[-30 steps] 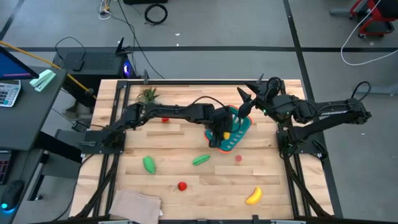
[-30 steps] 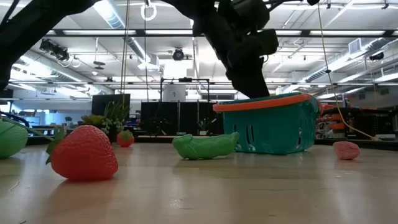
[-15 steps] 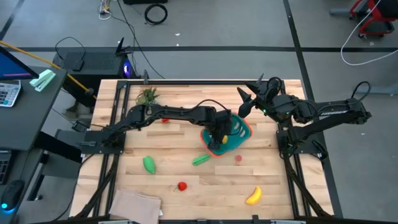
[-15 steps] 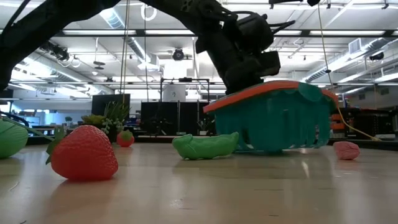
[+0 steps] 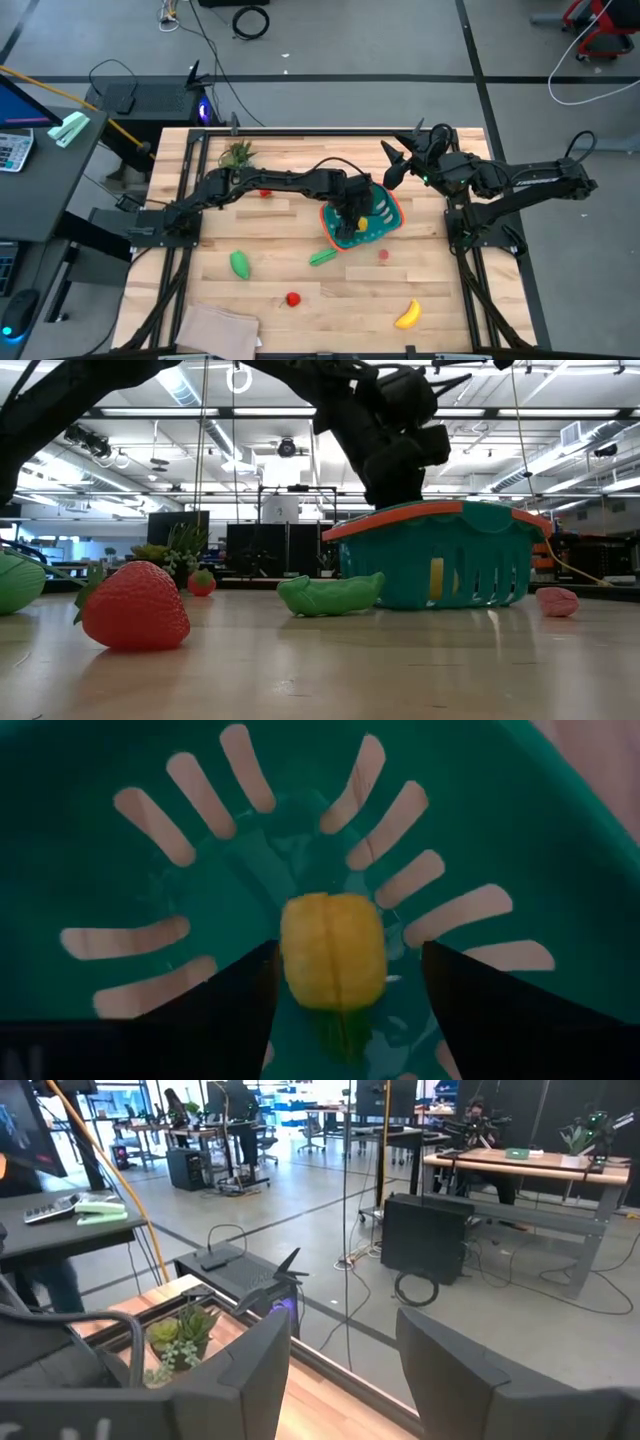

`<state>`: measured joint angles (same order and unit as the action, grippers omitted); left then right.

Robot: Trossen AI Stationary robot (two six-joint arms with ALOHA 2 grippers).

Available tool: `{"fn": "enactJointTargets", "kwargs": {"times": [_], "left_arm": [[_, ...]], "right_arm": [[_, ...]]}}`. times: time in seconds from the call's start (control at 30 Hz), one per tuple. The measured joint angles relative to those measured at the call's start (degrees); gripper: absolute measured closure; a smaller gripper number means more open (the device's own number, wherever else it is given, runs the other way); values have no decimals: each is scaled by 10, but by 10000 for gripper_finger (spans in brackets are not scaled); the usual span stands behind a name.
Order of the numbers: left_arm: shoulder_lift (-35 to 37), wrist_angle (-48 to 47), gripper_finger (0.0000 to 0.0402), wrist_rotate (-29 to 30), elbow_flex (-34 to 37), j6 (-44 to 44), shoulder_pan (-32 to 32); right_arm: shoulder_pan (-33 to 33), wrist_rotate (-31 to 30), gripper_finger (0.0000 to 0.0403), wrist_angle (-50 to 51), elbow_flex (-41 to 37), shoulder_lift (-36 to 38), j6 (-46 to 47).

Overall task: Pick and placing Produce into tupperware
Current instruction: Put the top pink peach into the blue bin

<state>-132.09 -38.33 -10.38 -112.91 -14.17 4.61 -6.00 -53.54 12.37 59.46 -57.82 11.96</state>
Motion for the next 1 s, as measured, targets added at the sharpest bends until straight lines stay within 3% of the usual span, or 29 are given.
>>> {"fn": "enactJointTargets", "kwargs": {"times": [0.17, 0.3, 0.5, 0.63, 0.8, 0.93, 1.0], "left_arm": [[9, -27, 159, 1, -12, 0, 1], [13, -109, 168, 12, -75, -12, 1], [14, -292, 171, 131, -219, -61, 6], [61, -365, 167, 202, -187, -62, 26], [78, -492, 173, 209, -177, -43, 80], [83, -454, 184, 203, -158, -42, 126], [79, -419, 189, 171, -142, -55, 147]], "right_arm": [[0, 0, 210, 3, 0, 0, 0], [0, 1, 210, 10, 0, 2, -2], [0, 1, 210, 15, 1, 16, -5], [-1, 1, 210, 20, 1, 26, -2], [-2, 3, 210, 21, 1, 33, -2], [-2, 3, 210, 32, 1, 33, -5], [-2, 3, 210, 36, 1, 33, -3]]}}
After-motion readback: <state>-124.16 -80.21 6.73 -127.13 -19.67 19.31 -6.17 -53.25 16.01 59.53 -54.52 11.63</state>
